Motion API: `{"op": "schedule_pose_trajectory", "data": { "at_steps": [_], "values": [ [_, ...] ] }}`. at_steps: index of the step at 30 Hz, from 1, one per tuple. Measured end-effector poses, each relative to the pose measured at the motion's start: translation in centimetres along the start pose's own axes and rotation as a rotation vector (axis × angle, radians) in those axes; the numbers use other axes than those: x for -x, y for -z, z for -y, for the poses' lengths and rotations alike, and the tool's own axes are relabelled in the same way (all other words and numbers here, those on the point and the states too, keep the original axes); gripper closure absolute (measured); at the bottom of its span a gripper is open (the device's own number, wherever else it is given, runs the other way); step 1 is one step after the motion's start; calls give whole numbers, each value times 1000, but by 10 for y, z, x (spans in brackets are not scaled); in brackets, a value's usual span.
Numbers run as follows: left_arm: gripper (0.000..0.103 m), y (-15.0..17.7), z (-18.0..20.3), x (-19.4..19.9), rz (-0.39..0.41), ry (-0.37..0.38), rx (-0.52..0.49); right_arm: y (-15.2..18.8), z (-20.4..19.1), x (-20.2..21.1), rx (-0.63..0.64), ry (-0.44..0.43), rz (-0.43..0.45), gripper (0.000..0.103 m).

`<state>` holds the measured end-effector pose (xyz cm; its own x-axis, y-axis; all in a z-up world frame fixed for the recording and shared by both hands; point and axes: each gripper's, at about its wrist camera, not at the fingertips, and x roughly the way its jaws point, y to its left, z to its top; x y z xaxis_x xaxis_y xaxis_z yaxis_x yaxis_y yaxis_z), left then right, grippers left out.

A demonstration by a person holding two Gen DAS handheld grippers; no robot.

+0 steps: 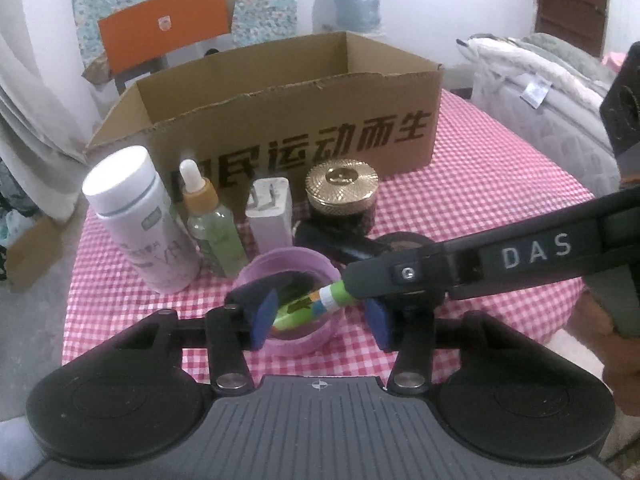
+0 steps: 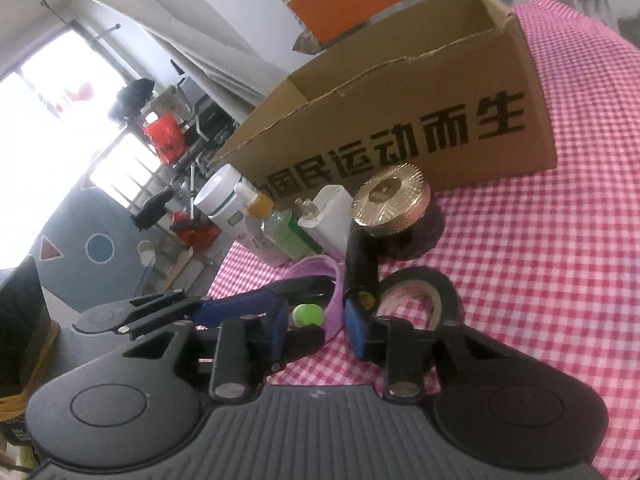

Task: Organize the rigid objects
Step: 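Move the right gripper down to the green-capped glue stick in the pink bowl, then close the right gripper on the glue stick and lift it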

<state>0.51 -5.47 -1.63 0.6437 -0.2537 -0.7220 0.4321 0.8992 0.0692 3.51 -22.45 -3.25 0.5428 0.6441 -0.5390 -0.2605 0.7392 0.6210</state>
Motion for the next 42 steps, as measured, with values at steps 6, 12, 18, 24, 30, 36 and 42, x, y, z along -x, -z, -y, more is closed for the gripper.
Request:
{"op": "schedule_pose_trajectory", "data": {
  "at_steps": [6,12,18,24,30,36,42],
  "values": [
    [78,1,3,-1,3,8,-21,-1,-2,-3,-6,-19,-17,74],
    [88,3,0,2,13,6,-1,-3,-9,-2,4,-45,-12,77],
    [86,3,-3,4,18,-11,-2,-7,-14,-5,11,-12,-25,77],
    [78,5,-1,3,27,-3,-19,-9,-12,-3,-11,21,-43,75],
    [71,4,1,-3,19,-6,-32,-5,3,-2,-101,22,-46,74],
    [68,1,0,-4,35,1,-26,-8,10,4,-123,43,-38,74],
    [68,-2,4,-9,39,3,-40,-16,14,10,-118,58,-14,74]
  ]
}}
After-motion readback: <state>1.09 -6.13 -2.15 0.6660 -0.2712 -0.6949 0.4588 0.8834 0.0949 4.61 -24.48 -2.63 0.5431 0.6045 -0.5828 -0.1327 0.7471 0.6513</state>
